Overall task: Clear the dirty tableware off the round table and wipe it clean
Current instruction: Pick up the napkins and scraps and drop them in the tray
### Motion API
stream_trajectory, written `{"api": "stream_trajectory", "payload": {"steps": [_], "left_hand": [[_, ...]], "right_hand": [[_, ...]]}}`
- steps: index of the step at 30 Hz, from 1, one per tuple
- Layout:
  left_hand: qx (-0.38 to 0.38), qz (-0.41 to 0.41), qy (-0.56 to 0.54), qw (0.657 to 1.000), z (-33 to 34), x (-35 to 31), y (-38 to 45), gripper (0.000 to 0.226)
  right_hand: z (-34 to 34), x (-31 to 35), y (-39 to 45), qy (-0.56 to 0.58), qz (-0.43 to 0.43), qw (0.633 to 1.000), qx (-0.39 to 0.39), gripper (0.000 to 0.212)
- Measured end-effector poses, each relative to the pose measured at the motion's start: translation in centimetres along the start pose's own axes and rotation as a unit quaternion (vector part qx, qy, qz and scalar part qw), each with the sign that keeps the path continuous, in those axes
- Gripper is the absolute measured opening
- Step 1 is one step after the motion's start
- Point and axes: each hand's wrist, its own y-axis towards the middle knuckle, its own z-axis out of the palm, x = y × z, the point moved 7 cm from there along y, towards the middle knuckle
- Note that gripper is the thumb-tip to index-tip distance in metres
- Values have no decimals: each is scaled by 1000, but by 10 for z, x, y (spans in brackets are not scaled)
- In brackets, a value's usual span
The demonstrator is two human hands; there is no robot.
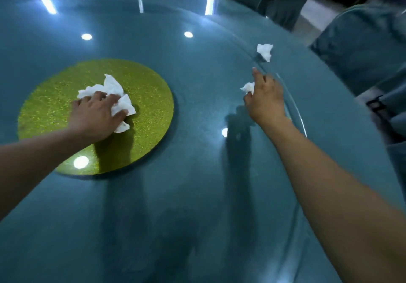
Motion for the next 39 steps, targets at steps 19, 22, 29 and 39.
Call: {"api": "stream_trajectory", "payload": {"steps": [19,22,29,39], "left_hand": [[19,111,-93,989,-15,-46,-232,45],[14,100,-122,987,-29,-41,-278,41],[-12,106,-195,975,-51,-39,-395,40],[-45,238,-293,925,-80,-87,-548,20]], "right_hand": [[11,-28,-128,83,15,985,151,32],[-10,-30,-167,140,37,980,138,28],[-88,7,-342,257,40,964,50,22],[-191,39,-602,276,119,953,26,23]]}}
